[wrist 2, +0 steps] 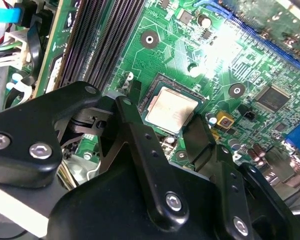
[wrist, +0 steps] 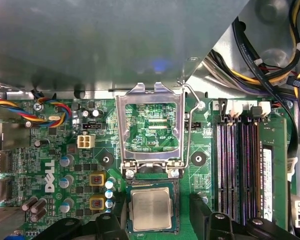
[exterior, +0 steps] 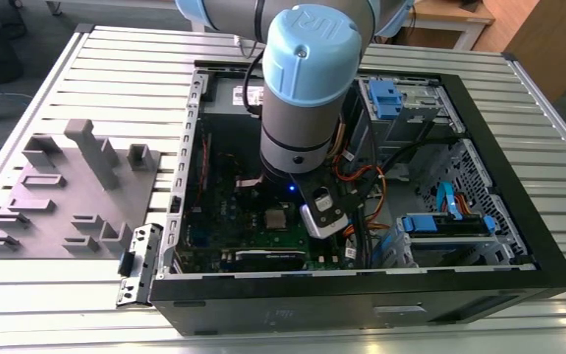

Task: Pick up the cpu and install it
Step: 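Place the cpu into insertion slot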

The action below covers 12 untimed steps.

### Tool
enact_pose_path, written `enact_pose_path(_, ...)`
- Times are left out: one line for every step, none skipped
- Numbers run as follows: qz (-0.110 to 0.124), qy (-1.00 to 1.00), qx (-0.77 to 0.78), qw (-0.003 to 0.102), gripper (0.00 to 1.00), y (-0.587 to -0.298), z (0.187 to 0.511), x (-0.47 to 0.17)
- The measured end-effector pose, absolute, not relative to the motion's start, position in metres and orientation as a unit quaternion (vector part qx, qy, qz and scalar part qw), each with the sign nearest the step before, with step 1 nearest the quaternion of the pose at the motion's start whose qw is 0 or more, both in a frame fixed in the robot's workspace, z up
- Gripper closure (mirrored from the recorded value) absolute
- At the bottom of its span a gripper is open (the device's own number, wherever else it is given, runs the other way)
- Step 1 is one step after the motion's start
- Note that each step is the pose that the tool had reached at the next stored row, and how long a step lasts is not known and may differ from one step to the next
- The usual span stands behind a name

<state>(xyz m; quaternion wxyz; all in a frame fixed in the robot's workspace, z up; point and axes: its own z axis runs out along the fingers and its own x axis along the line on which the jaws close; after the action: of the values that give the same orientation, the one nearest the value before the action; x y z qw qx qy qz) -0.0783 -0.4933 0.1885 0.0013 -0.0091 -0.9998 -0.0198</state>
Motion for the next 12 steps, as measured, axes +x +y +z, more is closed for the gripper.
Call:
enact_pose_path(-0.020,-1.000,-0.009,0.001,0.38,-0.4933,0.1885,-0.0783)
enact_pose_path(-0.020,-1.000,-0.009,0.001,0.38,-0.4933,0.1885,-0.0783)
enact_pose_path(-0.020,-1.000,-0.009,0.001,0.38,-0.4933,0.1885,-0.0783)
enact_pose_path(-0.020,-1.000,-0.009,0.001,0.38,-0.4933,0.1885,-0.0783)
enact_pose_path(-0.020,-1.000,-0.009,0.001,0.38,-0.4933,0.1885,-0.0783)
enact_pose_path(-0.020,-1.000,-0.009,0.001,0.38,-0.4933,0.1885,-0.0783)
enact_pose_path(-0.020,-1.000,-0.010,0.001,0.38,-0.4933,0.1886,-0.0783)
enact_pose_path(-0.020,-1.000,-0.010,0.001,0.38,-0.4933,0.1887,-0.0783)
enact_pose_path(-0.020,-1.000,-0.010,0.001,0.38,-0.4933,0.1895,-0.0783)
enact_pose_path(-0.020,-1.000,-0.010,0.001,0.38,-0.4934,0.1907,-0.0783)
enact_pose_path(-0.020,-1.000,-0.010,0.001,0.38,-0.4933,0.1919,-0.0783)
enact_pose_path(-0.020,-1.000,-0.010,0.001,0.38,-0.4933,0.1929,-0.0783)
